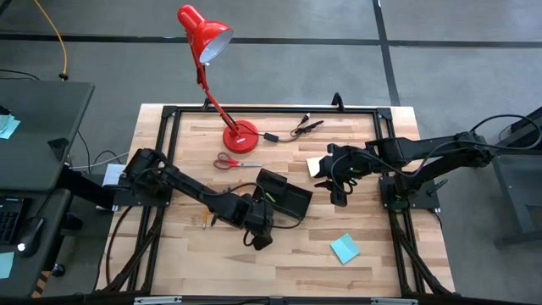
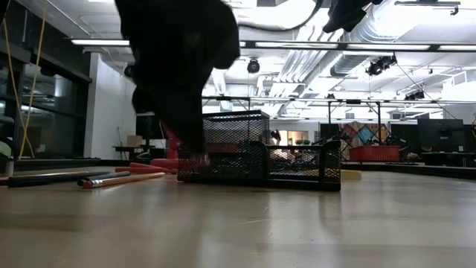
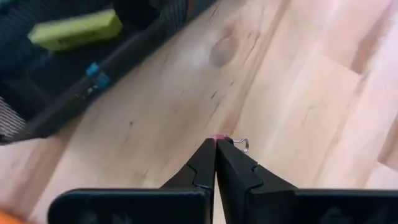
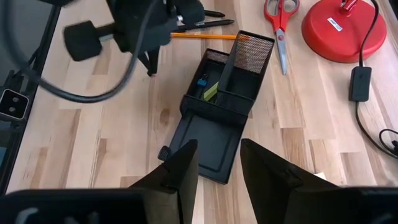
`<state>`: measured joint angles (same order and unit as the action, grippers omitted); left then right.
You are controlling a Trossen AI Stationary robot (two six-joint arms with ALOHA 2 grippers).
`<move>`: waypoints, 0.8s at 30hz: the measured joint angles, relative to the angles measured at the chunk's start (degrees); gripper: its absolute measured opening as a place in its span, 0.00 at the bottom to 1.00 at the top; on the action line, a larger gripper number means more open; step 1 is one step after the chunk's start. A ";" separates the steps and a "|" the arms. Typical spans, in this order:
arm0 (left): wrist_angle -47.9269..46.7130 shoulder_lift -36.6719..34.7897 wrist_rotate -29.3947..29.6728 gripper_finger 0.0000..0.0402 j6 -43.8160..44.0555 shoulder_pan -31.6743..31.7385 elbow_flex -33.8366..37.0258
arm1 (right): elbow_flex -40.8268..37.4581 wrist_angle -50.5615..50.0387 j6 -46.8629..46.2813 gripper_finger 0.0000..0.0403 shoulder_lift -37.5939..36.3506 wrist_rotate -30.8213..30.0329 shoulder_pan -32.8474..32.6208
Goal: Pick and place office supplies into organizer
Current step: Put the pink binder clip into the black desk organizer
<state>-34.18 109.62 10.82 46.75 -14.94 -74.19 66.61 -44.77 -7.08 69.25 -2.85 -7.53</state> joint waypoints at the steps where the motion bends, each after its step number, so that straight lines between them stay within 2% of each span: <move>1: -1.41 -0.01 0.54 0.00 -0.23 -0.23 -0.91 | 0.00 0.00 -0.20 0.29 0.00 0.01 0.00; 8: -9.83 -0.08 4.60 0.00 -1.23 -0.06 -6.42 | 0.00 0.02 -0.14 0.29 0.00 0.02 -0.01; 15: -9.79 -0.17 9.56 0.00 -1.56 2.40 -7.70 | 0.00 0.02 -0.26 0.29 0.00 0.02 0.00; 24: -10.01 -0.17 12.12 0.00 -6.24 7.99 -7.70 | 0.00 0.02 0.05 0.29 0.00 2.51 -0.02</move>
<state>-44.19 109.45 22.94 40.51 -6.95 -81.89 66.61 -44.75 -7.03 69.25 -0.34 -7.55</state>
